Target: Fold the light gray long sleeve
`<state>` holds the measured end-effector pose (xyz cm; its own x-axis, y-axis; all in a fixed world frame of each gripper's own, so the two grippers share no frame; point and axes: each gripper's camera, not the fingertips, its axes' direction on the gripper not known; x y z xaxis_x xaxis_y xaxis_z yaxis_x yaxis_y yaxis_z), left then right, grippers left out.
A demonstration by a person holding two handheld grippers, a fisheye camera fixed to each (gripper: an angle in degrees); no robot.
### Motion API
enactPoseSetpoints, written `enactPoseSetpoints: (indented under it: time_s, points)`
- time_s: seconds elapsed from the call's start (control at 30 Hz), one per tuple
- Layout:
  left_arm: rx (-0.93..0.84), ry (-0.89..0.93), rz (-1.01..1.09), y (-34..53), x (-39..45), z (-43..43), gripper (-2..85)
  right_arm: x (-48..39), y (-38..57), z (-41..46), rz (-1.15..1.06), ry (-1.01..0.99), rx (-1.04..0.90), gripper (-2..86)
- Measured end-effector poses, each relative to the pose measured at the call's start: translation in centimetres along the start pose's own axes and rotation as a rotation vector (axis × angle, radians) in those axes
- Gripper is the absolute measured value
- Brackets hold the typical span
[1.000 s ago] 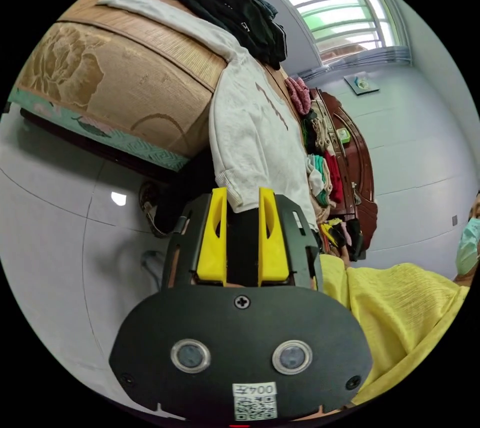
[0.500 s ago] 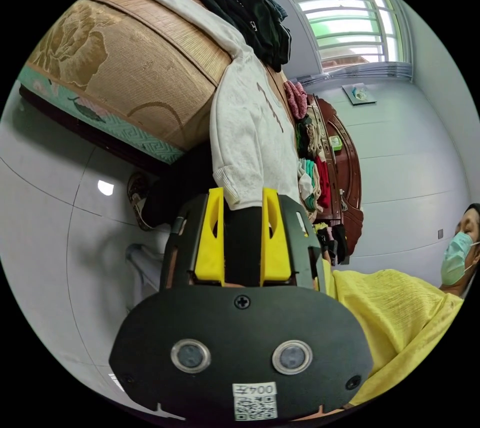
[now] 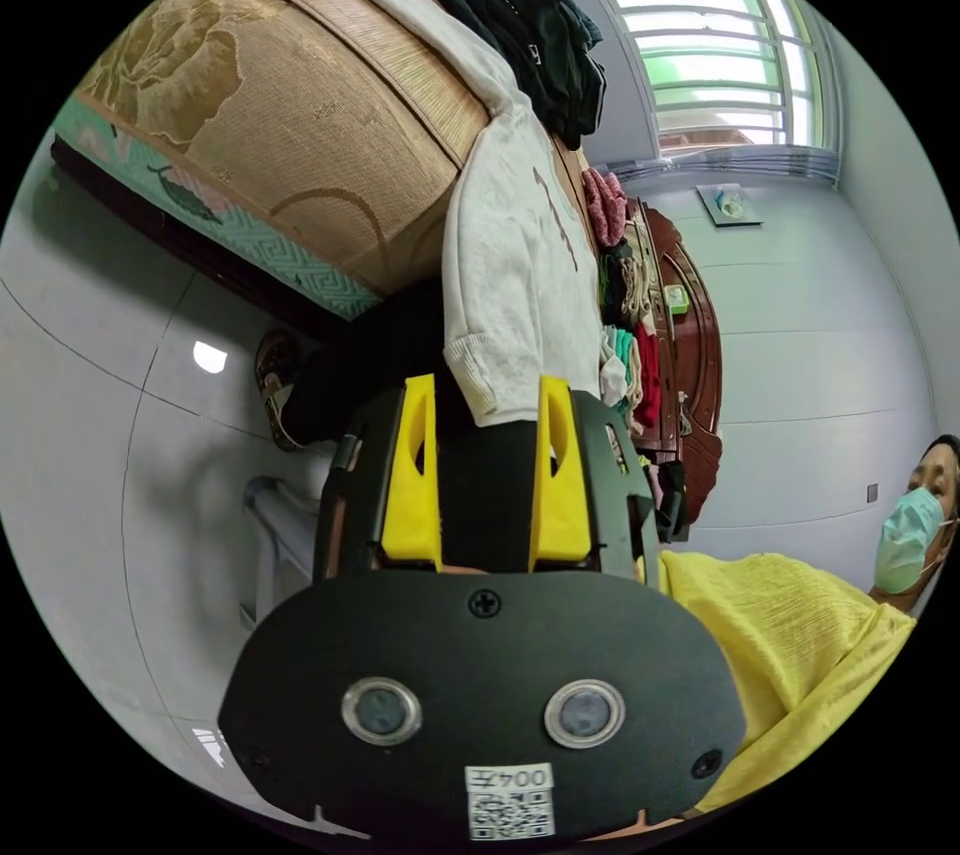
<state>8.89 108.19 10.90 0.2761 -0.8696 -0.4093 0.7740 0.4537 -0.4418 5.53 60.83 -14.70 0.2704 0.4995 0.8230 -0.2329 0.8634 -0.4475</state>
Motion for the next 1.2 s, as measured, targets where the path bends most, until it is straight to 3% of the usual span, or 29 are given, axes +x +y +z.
enactPoseSetpoints:
  time_s: [0.33,0.47,0.67,0.93,1.2]
  points:
    - [-0.060,0.005,0.018,-0.6,-0.1,0.8,11.9,1.2,-0.2,-0.3,0.051,-0.021,-0.007,13.3]
    - [-0.071,-0.005,0.029,-0.9,0.2,0.2,8.4,0.7,-0.8,0.8,0.049,-0.013,-0.061,11.4]
    - [-0.044,-0.024,0.102,-1.9,2.7,-3.1,3.2,-1.8,-1.4,-0.8,-0.042,-0.034,-0.006,1.2]
    - [0.021,-0.024,0.161,-4.5,6.6,-10.7,2.2,-4.9,-3.6,-4.5,-0.106,0.055,0.057,-0.1]
    - [-0.055,-0.034,0.142,-5.1,6.8,-13.6,2.1,-4.4,-3.4,-4.5,-0.061,0.090,0.060,-0.4]
